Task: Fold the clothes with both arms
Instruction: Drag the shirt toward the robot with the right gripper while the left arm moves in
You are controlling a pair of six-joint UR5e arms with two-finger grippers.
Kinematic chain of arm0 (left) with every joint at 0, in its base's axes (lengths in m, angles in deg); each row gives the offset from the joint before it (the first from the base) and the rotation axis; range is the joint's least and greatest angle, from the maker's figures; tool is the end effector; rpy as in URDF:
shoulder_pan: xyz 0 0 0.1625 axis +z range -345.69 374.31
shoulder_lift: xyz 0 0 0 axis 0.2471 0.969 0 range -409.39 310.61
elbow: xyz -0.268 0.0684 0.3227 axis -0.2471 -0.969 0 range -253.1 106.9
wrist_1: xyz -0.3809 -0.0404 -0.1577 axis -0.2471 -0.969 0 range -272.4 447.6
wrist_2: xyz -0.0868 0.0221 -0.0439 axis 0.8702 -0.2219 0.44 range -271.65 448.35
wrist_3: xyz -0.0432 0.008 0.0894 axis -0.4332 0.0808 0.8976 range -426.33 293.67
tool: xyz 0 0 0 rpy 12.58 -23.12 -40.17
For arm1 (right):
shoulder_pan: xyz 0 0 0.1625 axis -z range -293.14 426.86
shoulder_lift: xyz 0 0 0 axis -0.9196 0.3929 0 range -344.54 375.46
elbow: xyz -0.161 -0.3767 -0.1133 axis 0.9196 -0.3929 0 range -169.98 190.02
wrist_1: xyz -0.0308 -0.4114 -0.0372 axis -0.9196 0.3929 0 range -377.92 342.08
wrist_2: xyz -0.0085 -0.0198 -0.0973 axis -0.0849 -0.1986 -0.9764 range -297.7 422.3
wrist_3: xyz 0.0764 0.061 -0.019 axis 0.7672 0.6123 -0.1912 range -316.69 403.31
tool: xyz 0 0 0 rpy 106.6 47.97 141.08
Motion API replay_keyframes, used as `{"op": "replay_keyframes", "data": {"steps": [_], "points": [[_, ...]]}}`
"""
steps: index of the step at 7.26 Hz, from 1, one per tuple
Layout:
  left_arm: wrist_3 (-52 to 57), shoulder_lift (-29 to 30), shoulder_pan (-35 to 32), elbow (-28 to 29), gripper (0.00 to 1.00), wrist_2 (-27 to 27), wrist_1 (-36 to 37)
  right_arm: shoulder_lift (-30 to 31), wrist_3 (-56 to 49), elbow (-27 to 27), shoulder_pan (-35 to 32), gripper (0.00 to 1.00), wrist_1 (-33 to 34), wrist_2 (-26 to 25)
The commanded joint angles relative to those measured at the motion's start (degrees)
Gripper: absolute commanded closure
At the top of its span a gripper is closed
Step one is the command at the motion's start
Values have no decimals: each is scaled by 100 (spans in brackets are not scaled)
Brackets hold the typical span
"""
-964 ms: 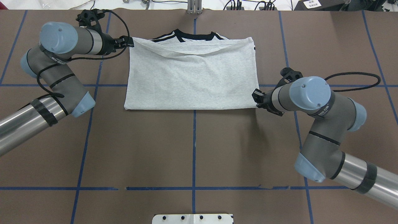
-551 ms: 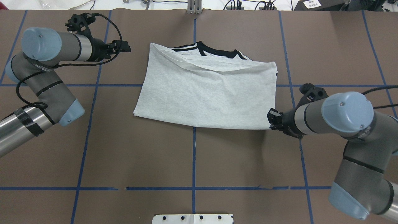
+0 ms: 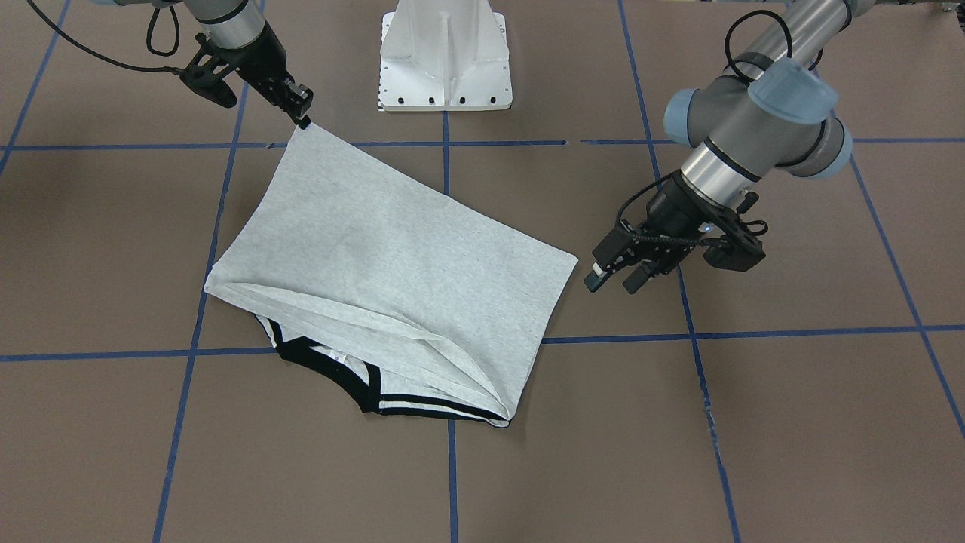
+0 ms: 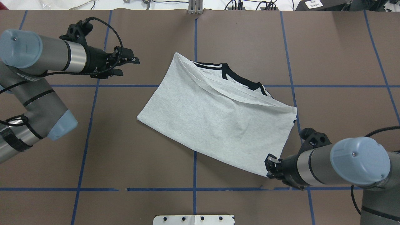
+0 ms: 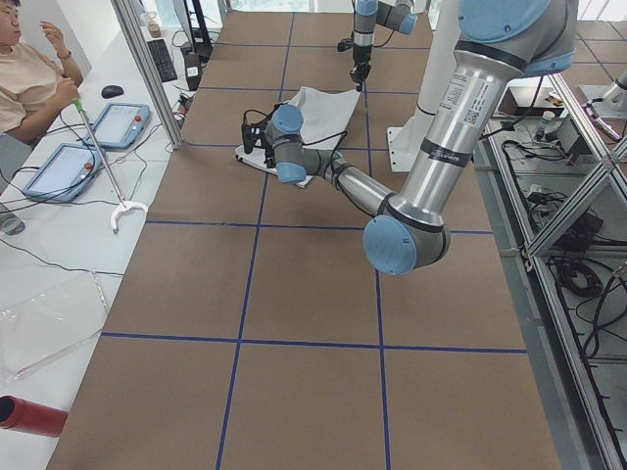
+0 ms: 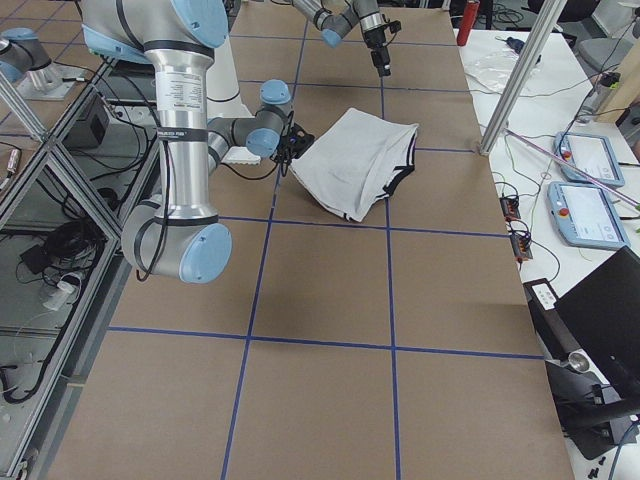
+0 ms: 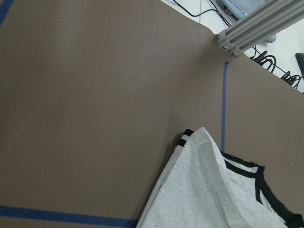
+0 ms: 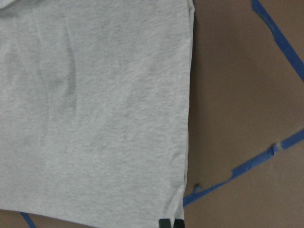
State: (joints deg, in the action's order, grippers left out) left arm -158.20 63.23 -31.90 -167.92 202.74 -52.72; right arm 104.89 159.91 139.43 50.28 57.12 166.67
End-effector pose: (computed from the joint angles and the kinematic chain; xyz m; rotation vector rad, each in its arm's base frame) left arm 0.3636 -0.5123 0.2958 0.1734 1.3778 -0.4128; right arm -0.3916 -0.2299 0.3094 -0.3182 -0.9434 0.5714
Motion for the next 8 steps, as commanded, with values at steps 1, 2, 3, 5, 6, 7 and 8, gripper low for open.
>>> {"op": "replay_keyframes", "data": {"steps": [1, 2, 3, 5, 6, 7, 8], "points": [[-174, -153, 356, -545, 13, 127, 225, 284, 450, 538, 872, 100, 37, 22], [-557, -284, 462, -850, 0, 293, 381, 355, 582, 610, 1242, 100, 81, 13], [-900, -451, 716, -1167, 0, 295, 618, 417, 705, 620, 1428, 100, 81, 13], [-1104, -452, 1050, -1353, 0, 251, 1267, 575, 750, 690, 1544, 1, 81, -13], [-1123, -478, 1296, -1537, 0, 164, 1584, 541, 890, 890, 1301, 0, 81, -4], [-1132, -461, 1542, -1539, 0, -124, 1935, 514, 891, 953, 802, 0, 73, 13], [-1210, -383, 1797, -1469, 0, -362, 2304, 470, 813, 849, 232, 0, 73, 5]]}}
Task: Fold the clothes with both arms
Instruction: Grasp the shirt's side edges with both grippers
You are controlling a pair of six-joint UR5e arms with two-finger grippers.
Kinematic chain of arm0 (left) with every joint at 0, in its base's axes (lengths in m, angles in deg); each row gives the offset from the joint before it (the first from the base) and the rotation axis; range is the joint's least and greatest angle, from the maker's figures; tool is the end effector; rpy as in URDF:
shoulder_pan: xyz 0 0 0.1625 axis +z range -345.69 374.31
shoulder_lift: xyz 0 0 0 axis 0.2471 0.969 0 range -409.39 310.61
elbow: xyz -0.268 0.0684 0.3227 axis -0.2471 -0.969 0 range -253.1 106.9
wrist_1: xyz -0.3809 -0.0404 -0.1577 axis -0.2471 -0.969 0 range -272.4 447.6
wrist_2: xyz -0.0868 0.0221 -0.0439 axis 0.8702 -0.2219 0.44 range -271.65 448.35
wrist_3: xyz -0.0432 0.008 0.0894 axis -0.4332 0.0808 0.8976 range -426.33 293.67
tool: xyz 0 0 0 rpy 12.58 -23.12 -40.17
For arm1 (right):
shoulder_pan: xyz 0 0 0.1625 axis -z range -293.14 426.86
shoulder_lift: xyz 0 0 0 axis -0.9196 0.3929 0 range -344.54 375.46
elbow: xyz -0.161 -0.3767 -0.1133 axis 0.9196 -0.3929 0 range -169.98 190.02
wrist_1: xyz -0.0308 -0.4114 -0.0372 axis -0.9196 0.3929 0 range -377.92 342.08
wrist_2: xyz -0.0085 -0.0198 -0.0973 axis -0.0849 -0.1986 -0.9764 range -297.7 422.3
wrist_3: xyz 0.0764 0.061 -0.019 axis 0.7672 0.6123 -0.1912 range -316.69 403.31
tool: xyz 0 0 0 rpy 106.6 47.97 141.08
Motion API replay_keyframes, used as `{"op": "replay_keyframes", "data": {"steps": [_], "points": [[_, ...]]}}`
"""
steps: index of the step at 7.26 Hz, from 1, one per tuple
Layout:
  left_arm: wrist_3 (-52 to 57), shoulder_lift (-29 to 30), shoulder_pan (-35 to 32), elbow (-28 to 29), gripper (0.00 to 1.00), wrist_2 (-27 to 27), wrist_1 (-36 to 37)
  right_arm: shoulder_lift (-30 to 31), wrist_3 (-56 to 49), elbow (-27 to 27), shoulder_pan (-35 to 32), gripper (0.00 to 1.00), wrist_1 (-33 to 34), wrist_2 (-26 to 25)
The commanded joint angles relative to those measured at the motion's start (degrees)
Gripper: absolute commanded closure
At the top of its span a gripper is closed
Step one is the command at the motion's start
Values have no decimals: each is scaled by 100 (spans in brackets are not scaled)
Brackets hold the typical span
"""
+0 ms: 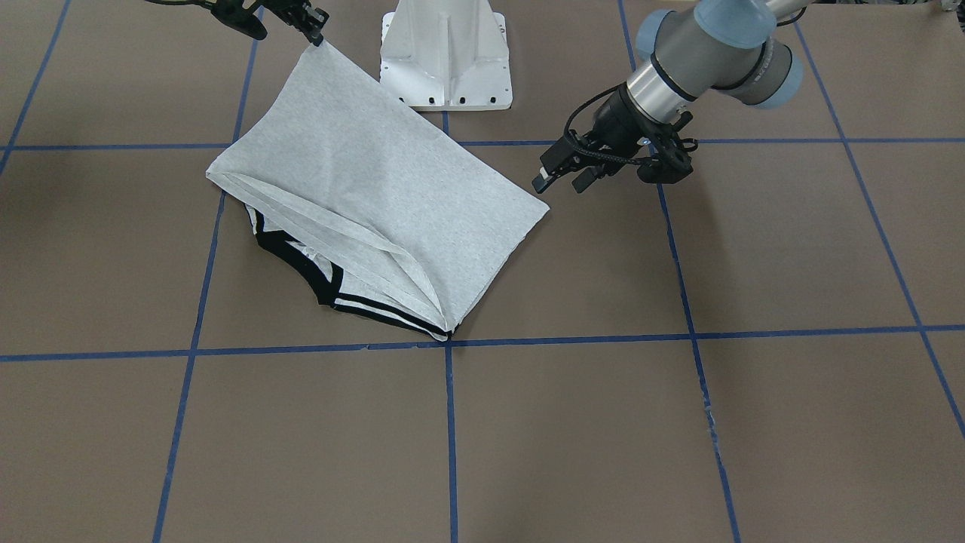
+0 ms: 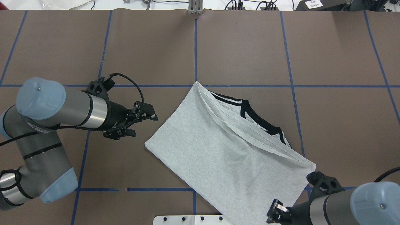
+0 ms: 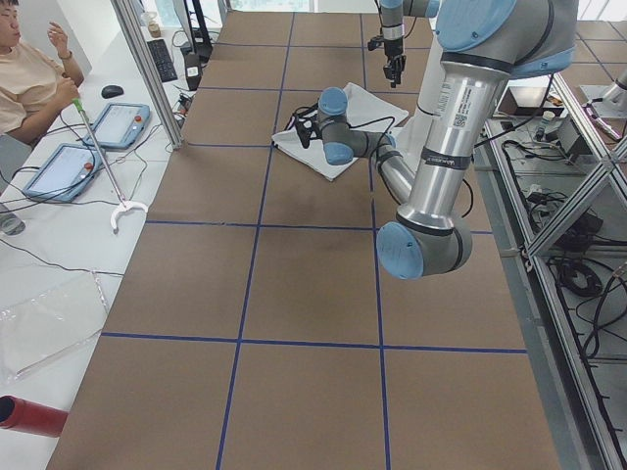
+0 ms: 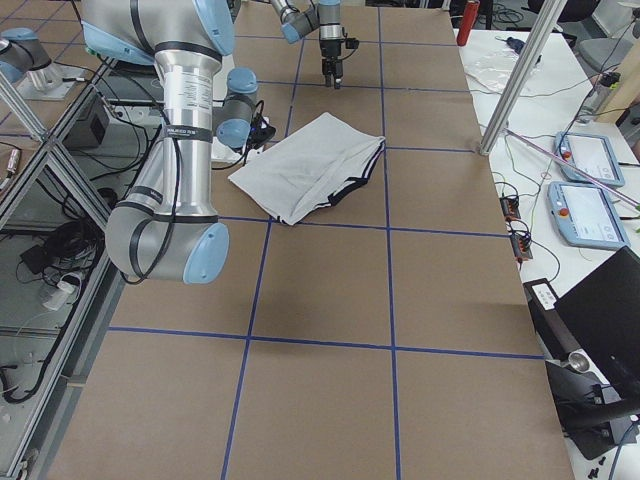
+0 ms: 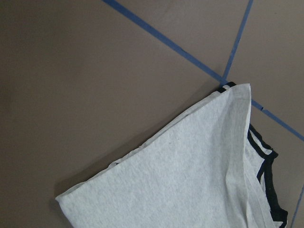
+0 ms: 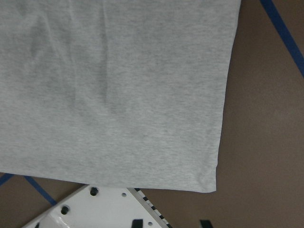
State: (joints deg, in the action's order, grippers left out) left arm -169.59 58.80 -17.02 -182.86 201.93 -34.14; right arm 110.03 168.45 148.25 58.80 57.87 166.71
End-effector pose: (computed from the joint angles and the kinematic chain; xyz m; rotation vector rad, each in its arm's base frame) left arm 0.4318 -0.3721 0.2631 -0.1674 1.2470 -0.4239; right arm -0.3655 -0.1613 0.2824 -0.4649 -0.9357 0.5585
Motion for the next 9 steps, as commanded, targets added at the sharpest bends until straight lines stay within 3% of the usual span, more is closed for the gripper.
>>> {"op": "replay_keyframes", "data": {"steps": [1, 3, 4, 6, 9], "points": [[-116, 140, 546, 94, 3, -345, 815, -287, -338, -243, -1349, 0, -3, 9], [-107, 377, 566, 602, 14, -591, 897, -920, -929, -944, -2082, 0, -3, 35], [-99, 387, 566, 753, 15, -670, 898, -1122, -973, -1122, -2146, 0, -3, 35], [-107, 404, 706, 807, 22, -688, 1133, -1203, -974, -1167, -2165, 0, -3, 44], [-99, 413, 707, 851, 41, -838, 1188, -1186, -956, -1185, -2173, 0, -3, 44]]}}
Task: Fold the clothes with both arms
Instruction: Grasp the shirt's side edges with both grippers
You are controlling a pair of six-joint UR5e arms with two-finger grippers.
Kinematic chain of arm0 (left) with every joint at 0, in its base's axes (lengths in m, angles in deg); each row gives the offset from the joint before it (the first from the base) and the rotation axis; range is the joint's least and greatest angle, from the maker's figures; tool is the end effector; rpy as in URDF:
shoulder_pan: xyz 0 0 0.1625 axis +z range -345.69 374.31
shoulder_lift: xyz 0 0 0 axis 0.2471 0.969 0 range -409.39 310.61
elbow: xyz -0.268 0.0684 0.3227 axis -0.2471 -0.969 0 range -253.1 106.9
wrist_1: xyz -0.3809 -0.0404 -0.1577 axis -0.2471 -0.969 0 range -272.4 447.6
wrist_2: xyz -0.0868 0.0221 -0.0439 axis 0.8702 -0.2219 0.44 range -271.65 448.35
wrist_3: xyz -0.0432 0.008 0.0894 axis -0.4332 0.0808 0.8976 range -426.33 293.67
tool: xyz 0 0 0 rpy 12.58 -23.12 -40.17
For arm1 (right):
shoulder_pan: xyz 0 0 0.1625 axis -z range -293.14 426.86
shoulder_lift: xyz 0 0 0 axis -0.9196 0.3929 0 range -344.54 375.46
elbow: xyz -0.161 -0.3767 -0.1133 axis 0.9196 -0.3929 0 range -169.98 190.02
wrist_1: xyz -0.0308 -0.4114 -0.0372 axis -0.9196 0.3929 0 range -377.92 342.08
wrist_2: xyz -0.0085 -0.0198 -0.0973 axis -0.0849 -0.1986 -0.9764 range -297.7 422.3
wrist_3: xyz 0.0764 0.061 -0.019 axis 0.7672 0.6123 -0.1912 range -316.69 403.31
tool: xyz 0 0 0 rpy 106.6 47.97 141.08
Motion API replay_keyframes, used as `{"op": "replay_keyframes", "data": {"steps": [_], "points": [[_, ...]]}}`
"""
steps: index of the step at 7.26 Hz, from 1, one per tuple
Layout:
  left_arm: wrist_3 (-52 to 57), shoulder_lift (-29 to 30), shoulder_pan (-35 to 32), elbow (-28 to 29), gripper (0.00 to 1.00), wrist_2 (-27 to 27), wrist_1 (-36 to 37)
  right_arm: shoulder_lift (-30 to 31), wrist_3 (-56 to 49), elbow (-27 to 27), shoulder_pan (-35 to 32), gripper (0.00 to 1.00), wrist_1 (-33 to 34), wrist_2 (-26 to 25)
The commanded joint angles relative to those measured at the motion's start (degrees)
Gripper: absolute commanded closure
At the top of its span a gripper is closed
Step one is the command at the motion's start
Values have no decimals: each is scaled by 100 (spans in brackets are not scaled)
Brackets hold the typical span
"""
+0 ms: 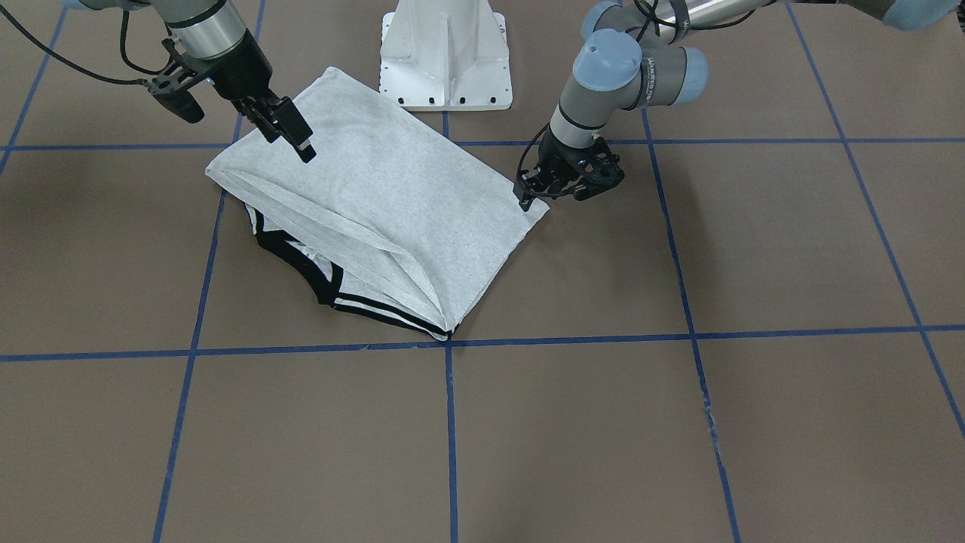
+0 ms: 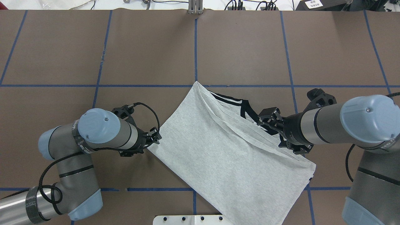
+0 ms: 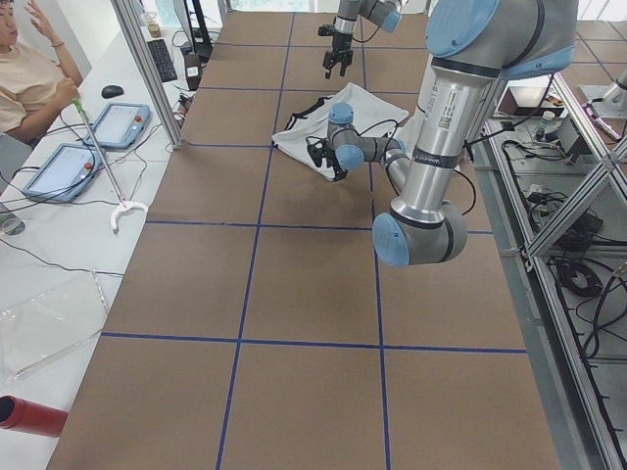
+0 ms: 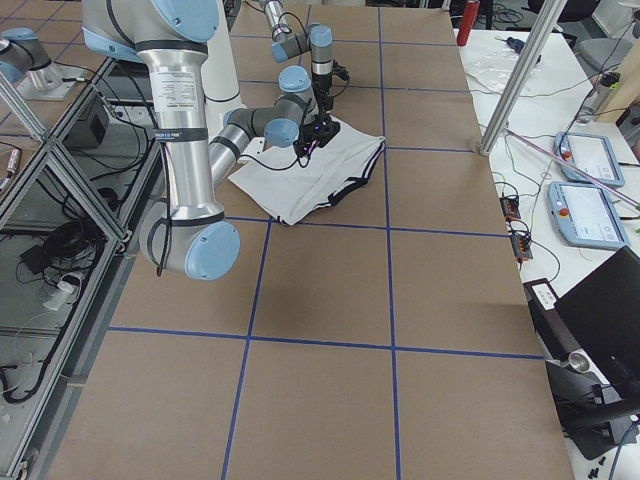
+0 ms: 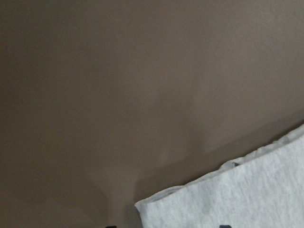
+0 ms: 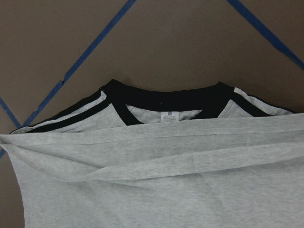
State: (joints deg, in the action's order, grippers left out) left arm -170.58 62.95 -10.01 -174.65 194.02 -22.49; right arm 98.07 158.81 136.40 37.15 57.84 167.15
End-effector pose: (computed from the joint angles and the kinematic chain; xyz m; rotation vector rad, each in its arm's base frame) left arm 0.5244 -0.3536 0.3126 -0.1714 0.9646 -0.4903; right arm -0.3568 -0.3277 0.2792 -0.2045 -1.0405 0.7435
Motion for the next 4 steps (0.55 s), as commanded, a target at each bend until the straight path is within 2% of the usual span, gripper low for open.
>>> {"op": "replay_keyframes", "data": {"steps": [1, 2, 3, 4], "points": [[1, 7, 14, 48, 41, -64, 22, 27, 8, -9, -8, 0, 0, 0], [1, 7, 6, 39, 48, -133, 22, 28, 8, 9, -8, 0, 0, 0], [1, 7, 6, 39, 62, -143, 22, 28, 16, 0, -8, 0, 0, 0], [-8, 15, -3, 31, 86, -143, 66, 19, 42, 0, -8, 0, 0, 0]]}}
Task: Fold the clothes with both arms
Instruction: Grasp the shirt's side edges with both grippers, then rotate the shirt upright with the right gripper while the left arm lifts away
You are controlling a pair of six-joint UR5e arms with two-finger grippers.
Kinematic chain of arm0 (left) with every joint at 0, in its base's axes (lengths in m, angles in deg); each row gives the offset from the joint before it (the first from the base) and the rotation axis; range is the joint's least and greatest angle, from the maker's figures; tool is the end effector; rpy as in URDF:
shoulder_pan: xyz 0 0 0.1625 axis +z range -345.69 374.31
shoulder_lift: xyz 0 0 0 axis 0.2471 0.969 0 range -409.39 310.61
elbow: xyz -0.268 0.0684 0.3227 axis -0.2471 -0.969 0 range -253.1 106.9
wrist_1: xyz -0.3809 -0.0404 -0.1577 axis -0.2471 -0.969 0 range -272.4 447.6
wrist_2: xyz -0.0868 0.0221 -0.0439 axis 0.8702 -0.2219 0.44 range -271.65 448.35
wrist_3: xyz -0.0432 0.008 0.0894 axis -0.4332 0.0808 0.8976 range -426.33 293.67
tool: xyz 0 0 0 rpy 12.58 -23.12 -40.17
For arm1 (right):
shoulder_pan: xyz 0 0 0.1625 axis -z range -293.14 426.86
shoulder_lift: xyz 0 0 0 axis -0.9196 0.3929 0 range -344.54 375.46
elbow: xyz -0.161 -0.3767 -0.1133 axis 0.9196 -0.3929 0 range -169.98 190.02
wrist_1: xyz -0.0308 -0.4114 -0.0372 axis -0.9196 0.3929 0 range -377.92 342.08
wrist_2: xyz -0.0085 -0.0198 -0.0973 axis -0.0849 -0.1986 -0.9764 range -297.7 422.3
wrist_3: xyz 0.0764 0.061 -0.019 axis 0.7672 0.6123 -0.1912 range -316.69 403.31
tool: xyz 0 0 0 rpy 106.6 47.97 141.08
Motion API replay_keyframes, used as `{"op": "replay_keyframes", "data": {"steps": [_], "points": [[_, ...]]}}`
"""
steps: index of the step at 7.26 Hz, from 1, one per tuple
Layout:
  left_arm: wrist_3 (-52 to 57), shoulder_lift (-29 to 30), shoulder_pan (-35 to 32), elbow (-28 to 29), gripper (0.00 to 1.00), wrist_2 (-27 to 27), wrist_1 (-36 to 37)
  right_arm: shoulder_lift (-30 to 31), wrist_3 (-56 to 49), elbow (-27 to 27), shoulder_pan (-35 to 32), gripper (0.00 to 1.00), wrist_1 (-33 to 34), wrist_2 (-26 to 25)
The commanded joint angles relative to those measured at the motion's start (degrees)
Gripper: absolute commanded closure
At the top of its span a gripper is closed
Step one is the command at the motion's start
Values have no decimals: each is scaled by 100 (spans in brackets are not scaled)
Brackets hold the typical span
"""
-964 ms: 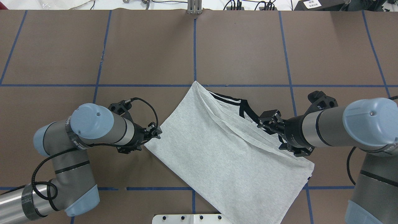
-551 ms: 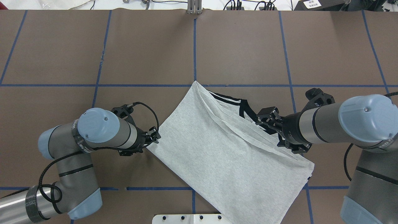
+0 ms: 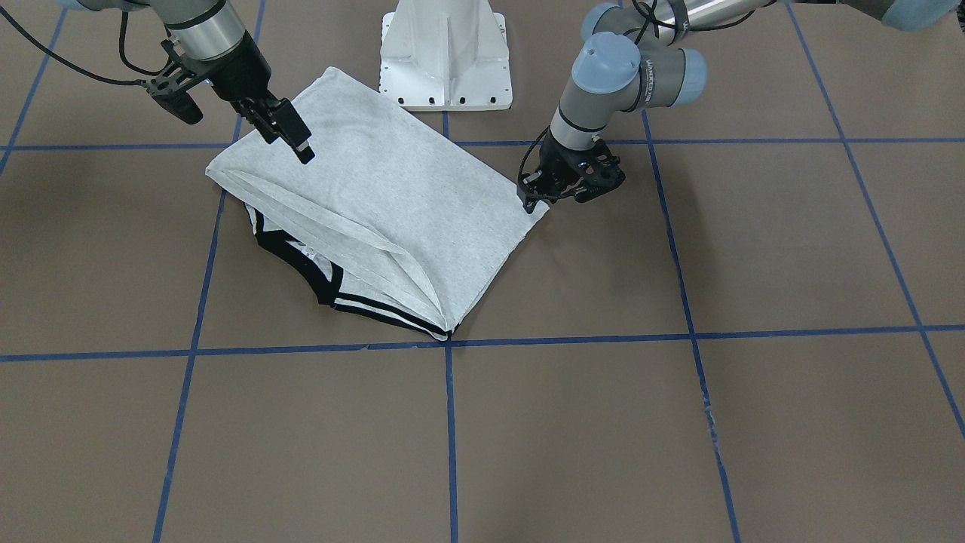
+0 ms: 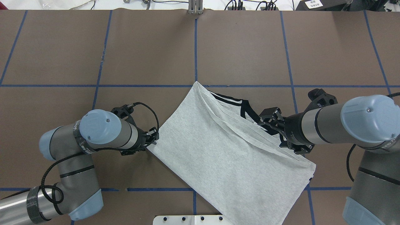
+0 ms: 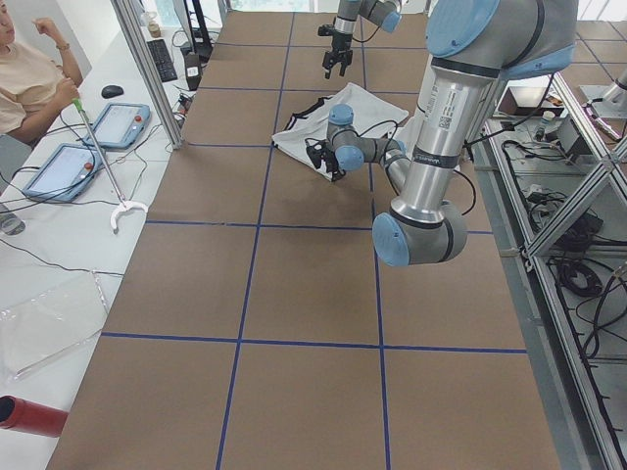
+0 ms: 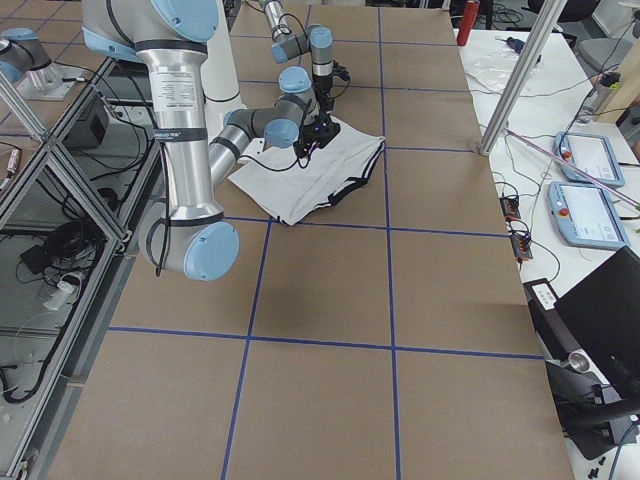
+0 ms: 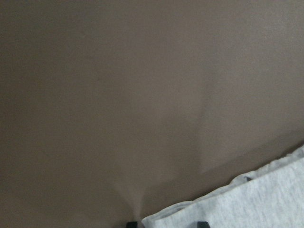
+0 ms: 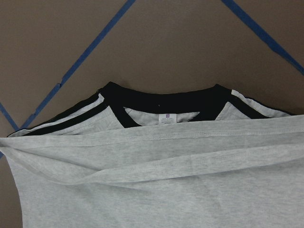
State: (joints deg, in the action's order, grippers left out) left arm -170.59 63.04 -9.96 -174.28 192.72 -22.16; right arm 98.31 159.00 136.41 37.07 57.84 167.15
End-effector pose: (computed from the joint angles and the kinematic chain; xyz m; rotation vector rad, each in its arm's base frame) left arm 0.5260 -0.3561 0.3157 -0.1522 0.9536 -0.5033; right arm -0.3559 -0.3279 0.2811 -0.2060 -1.0366 0.7490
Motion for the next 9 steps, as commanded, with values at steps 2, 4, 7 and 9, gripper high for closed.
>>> {"op": "replay_keyframes", "data": {"steps": [2, 4, 7, 9], "points": [[-7, 6, -34, -15, 100, -266, 69, -14, 50, -9, 8, 0, -9, -17], [394, 189, -524, 1, 100, -416, 235, -32, 85, -18, 8, 0, -26, -26], [1100, 1117, -1604, 1076, 100, -610, 27, -76, 94, -184, 26, 0, -70, -44], [1100, 2190, -2159, 2700, 100, -610, -788, -85, 94, -220, 26, 0, -70, -62]]}}
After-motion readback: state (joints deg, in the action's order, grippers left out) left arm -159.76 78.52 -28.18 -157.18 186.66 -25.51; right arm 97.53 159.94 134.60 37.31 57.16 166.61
